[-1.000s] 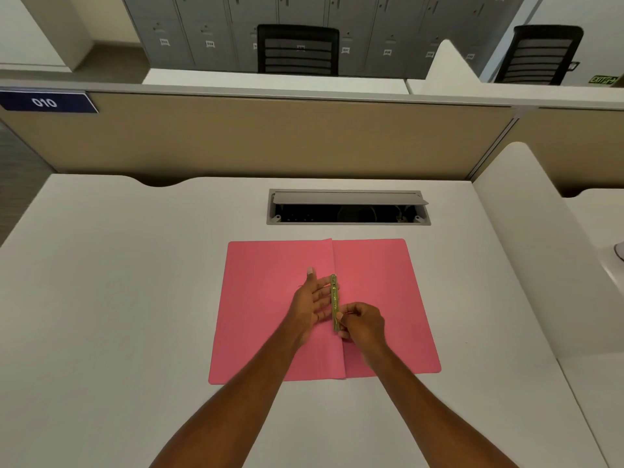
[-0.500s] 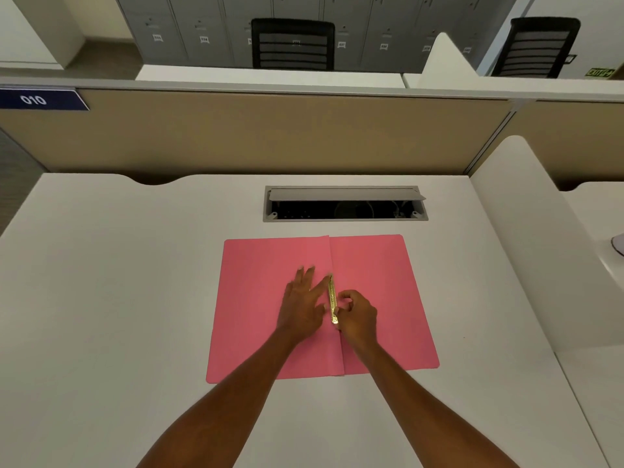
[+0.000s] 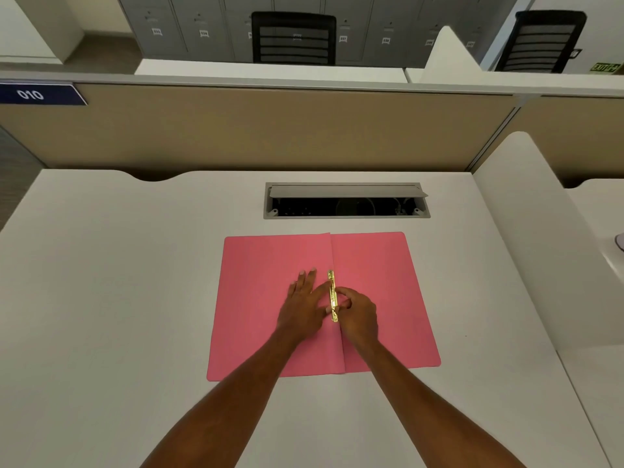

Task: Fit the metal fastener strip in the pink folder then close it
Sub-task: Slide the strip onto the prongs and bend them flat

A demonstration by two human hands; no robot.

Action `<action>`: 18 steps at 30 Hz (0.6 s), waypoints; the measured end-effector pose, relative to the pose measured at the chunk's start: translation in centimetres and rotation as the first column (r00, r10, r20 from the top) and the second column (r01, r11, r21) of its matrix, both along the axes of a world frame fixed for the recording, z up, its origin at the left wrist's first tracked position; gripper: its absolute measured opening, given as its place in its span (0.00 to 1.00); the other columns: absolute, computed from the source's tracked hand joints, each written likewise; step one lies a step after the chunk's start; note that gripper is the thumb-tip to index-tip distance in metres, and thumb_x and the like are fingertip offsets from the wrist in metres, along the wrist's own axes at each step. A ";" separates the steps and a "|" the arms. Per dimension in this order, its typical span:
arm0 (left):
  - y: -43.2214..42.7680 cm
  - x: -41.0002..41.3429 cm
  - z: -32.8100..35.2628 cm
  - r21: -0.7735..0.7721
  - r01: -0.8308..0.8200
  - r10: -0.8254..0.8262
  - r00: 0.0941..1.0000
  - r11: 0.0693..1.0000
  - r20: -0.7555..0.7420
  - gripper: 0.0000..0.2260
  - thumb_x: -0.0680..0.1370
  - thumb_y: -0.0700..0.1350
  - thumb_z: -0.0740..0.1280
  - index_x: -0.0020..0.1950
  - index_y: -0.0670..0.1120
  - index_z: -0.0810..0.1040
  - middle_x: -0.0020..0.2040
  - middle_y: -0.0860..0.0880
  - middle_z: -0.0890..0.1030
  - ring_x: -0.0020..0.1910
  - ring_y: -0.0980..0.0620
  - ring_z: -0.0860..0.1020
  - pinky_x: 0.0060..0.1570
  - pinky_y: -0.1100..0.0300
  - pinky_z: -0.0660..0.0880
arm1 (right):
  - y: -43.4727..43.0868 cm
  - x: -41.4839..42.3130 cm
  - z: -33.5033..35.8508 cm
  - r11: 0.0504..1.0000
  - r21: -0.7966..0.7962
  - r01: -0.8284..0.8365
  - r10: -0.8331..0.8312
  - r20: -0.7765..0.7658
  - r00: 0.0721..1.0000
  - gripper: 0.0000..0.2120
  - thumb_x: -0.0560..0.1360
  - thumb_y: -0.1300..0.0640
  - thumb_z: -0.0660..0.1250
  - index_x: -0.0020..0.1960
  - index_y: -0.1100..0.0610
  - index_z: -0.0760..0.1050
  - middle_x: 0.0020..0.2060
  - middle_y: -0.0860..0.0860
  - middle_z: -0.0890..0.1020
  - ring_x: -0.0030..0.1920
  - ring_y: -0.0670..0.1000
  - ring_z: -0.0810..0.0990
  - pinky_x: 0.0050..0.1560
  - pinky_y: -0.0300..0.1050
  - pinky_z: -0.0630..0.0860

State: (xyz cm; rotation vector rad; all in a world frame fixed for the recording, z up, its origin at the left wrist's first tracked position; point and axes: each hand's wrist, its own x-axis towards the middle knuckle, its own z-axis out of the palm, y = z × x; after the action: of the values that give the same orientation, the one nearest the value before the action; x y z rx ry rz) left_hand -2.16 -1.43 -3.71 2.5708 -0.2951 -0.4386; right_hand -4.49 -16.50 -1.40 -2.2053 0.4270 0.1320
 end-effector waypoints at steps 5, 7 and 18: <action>-0.1 -0.1 0.5 0.012 -0.003 0.002 1.000 1.000 0.010 0.27 0.86 0.55 0.64 0.85 0.58 0.62 0.89 0.46 0.48 0.88 0.41 0.44 0.85 0.44 0.44 | -0.3 0.2 0.0 0.998 -0.049 -0.029 0.029 0.001 1.000 0.17 0.78 0.62 0.73 0.65 0.52 0.85 0.56 0.53 0.89 0.53 0.56 0.86 0.51 0.51 0.85; -0.2 -0.1 0.6 0.026 -0.005 0.005 1.000 1.000 0.022 0.26 0.86 0.55 0.64 0.84 0.58 0.64 0.89 0.46 0.49 0.88 0.40 0.45 0.85 0.44 0.46 | -0.5 0.3 0.2 0.998 -0.043 -0.037 0.038 0.005 0.999 0.16 0.77 0.62 0.74 0.64 0.54 0.85 0.56 0.53 0.89 0.53 0.55 0.86 0.51 0.49 0.84; -1.0 0.1 1.9 0.136 0.006 -0.008 1.000 0.991 0.009 0.23 0.87 0.55 0.63 0.82 0.56 0.66 0.89 0.44 0.44 0.88 0.36 0.42 0.85 0.39 0.48 | -0.9 -0.6 0.3 0.997 0.067 0.046 -0.039 -0.099 0.994 0.07 0.79 0.60 0.72 0.48 0.56 0.89 0.41 0.49 0.89 0.43 0.51 0.86 0.41 0.44 0.79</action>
State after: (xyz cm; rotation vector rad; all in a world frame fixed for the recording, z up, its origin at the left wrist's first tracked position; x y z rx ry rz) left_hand -2.09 -2.46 -1.83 2.7058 -0.2867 -0.4640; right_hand -5.04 -17.39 -1.07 -2.1267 0.5155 0.2287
